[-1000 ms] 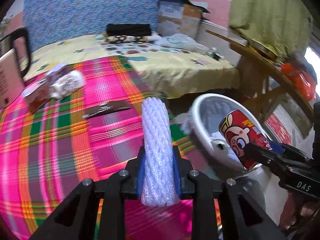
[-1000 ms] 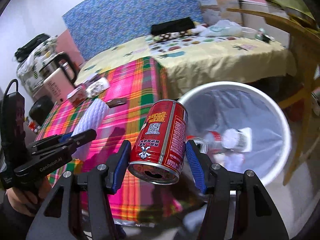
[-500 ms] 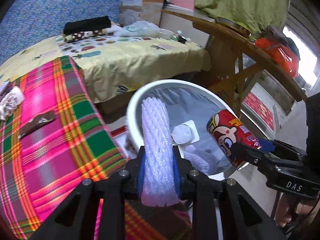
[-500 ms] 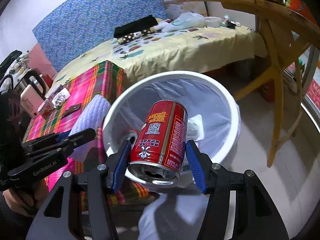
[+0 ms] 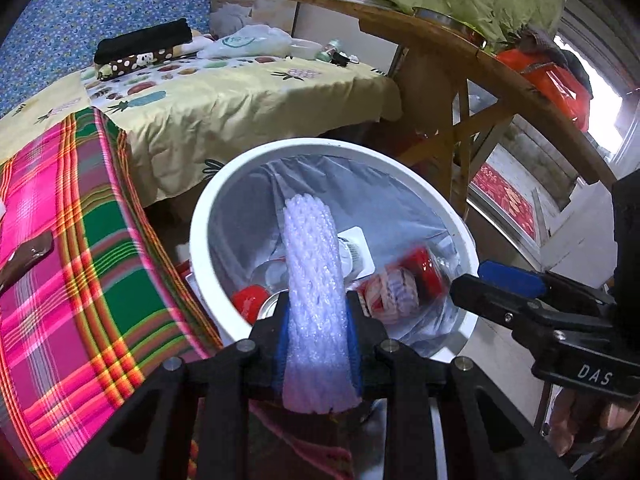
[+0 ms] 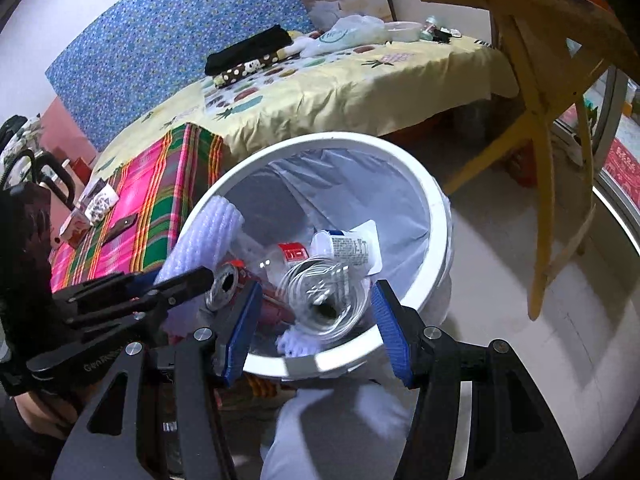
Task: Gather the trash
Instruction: 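Carry the foam net and red can over the bin and open both grippers, then move both open grippers back toward the remaining trash on the table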
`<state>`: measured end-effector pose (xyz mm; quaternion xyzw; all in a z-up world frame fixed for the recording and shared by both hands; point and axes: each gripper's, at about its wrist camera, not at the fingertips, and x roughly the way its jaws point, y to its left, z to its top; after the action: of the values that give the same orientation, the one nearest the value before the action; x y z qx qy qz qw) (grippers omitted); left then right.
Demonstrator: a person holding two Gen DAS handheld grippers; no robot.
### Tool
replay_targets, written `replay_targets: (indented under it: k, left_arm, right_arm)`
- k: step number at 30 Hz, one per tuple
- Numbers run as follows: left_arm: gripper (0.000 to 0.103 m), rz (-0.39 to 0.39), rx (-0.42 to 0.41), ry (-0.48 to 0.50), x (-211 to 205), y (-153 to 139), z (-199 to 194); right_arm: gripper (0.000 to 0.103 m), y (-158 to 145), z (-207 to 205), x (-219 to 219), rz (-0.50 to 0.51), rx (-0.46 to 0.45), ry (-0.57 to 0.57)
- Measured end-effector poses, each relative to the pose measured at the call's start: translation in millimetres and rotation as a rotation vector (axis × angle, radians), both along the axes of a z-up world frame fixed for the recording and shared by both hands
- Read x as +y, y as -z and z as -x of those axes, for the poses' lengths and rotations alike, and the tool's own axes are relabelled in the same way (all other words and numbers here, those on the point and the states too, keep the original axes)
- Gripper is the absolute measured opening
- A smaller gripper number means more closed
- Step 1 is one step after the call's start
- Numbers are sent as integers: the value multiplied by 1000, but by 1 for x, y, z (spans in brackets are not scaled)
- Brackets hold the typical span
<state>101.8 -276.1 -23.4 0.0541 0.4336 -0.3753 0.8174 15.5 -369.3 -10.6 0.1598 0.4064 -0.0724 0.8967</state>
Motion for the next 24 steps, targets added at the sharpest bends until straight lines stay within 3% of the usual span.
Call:
replay_targets:
  k: [2, 4, 5, 13, 24]
  left_arm:
    - [33, 6, 0, 6, -1, -1, 1]
    - [58, 27, -1, 5, 0, -3, 1]
    - [60, 42, -1, 4, 1, -5, 0]
    - [62, 89, -11, -39, 17, -17, -4]
    - [61, 90, -1, -121, 55, -18, -1]
  right_arm:
    - [58, -1, 2, -1, -6, -12, 1]
    - [58, -3, 3, -2, -6, -23, 2]
    - [58, -5, 4, -2, -8, -30, 1]
    - [58, -11, 2, 7, 10, -49, -22]
    - [58, -15, 0, 23, 35, -46, -69]
